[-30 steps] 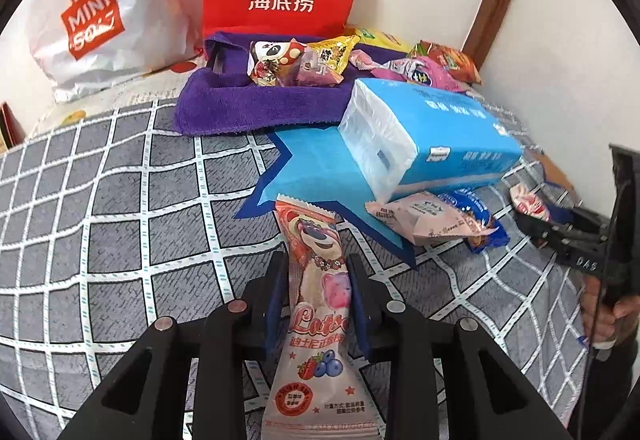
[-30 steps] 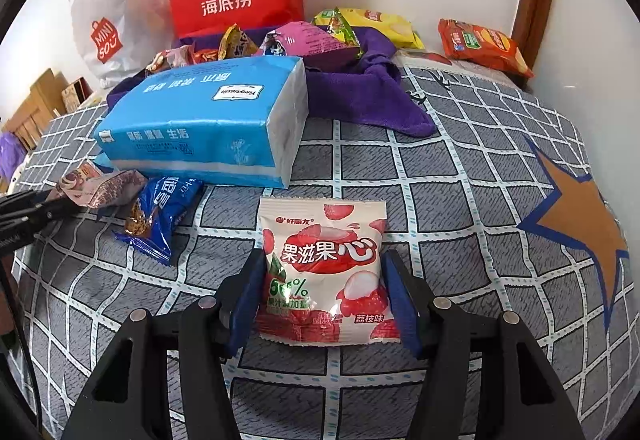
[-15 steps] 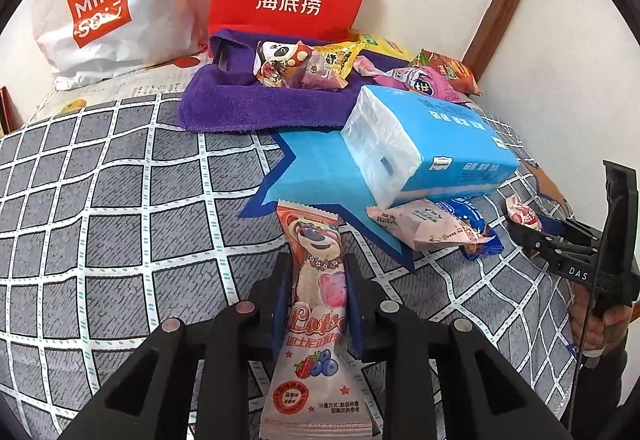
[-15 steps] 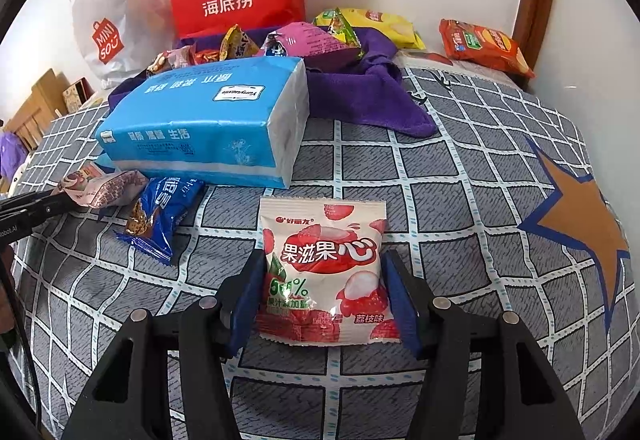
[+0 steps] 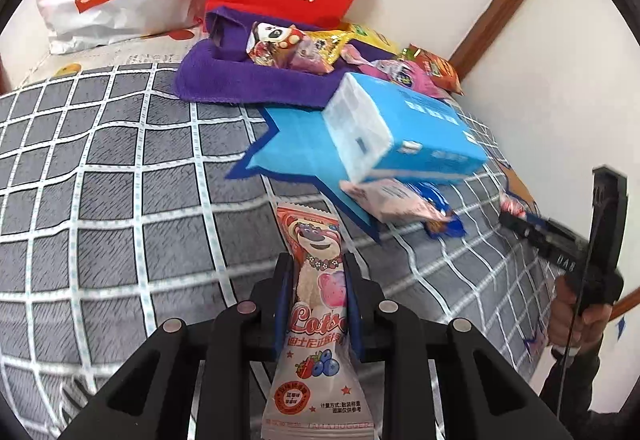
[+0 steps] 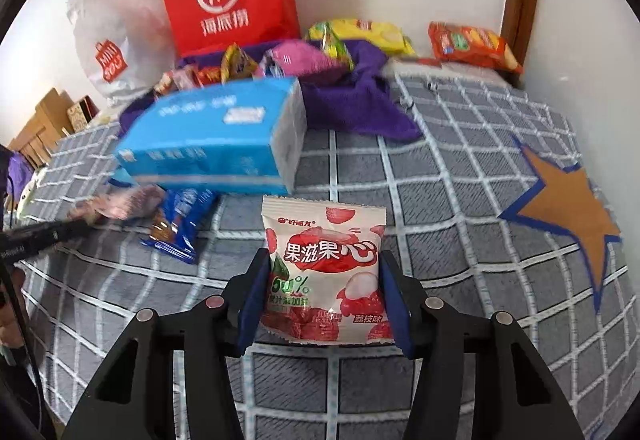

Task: Organize snacks

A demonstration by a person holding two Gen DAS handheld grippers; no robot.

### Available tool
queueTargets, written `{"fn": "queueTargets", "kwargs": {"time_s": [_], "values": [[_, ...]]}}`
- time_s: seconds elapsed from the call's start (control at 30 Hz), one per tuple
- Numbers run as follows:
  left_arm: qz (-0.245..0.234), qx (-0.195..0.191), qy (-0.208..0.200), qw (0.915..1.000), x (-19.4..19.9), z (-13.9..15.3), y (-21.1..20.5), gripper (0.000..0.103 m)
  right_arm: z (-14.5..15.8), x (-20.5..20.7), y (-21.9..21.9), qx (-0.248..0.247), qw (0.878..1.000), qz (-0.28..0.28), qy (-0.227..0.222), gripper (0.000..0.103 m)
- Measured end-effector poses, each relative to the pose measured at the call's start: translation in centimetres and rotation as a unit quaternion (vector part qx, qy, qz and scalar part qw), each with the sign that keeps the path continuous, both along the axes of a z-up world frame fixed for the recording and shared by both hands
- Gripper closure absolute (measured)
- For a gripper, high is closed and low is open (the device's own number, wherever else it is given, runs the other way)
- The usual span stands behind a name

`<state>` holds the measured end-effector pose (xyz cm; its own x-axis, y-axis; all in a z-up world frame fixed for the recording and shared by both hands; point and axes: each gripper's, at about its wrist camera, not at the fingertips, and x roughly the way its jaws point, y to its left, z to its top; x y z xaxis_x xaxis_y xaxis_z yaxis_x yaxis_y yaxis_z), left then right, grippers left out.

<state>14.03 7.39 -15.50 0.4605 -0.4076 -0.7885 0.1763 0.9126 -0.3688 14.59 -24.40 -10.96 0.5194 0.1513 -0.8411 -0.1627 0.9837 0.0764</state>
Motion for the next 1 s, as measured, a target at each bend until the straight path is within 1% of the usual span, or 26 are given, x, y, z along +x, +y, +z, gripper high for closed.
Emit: {"fn": "queueTargets", "kwargs": {"time_s": [0.07,0.17,0.3,0.4,0.5,0.63,0.73,0.83,1.0], "values": [[-0.003,0.004,-0.005,1.0,-0.6,0.8,-0.1,0.08,1.2,-0.1,0.2,0.004,1.0,0.001,-0.009,0.05],[-0.004,-0.003,-0.01,0.9999,-1.0,2.2,-0.2,0.08,3.0,-0.1,0.8,0.012,1.0,0.007,-0.022,0.05],[0.0,-0.001,-0.018,0.9998,-1.2,4.2,-0.4,0.08,4.9,0.2,1.9,0.013,0.999,0.018,-0.037,0.05],[-0.006,-0.006,-0.024,0.9997,-0.9,5.9,-0.6,0.08,6.1,0.9,2.8,0.014,0.999,0.029,-0.043,0.05],[-0.006,0.003,-0.037,0.9993,-0.2,7.9,-1.0,0.08,7.7,2.1,3.6,0.01,0.998,0.031,-0.053,0.05],[-0.01,-0.006,-0.055,0.9984,1.0,10.7,-1.5,0.08,10.0,3.9,4.3,0.018,0.997,0.034,-0.068,0.05],[-0.008,0.002,-0.074,0.9972,2.3,12.6,-2.1,0.08,11.4,5.3,4.8,0.019,0.996,0.033,-0.077,0.05],[-0.005,0.005,-0.084,0.9964,3.7,13.8,-2.5,0.08,12.5,7.1,5.2,0.027,0.996,0.033,-0.077,0.05],[0.001,0.006,-0.088,0.9961,6.3,14.9,-2.8,0.08,13.6,10.0,5.6,0.04,0.996,0.03,-0.075,0.05]]}}
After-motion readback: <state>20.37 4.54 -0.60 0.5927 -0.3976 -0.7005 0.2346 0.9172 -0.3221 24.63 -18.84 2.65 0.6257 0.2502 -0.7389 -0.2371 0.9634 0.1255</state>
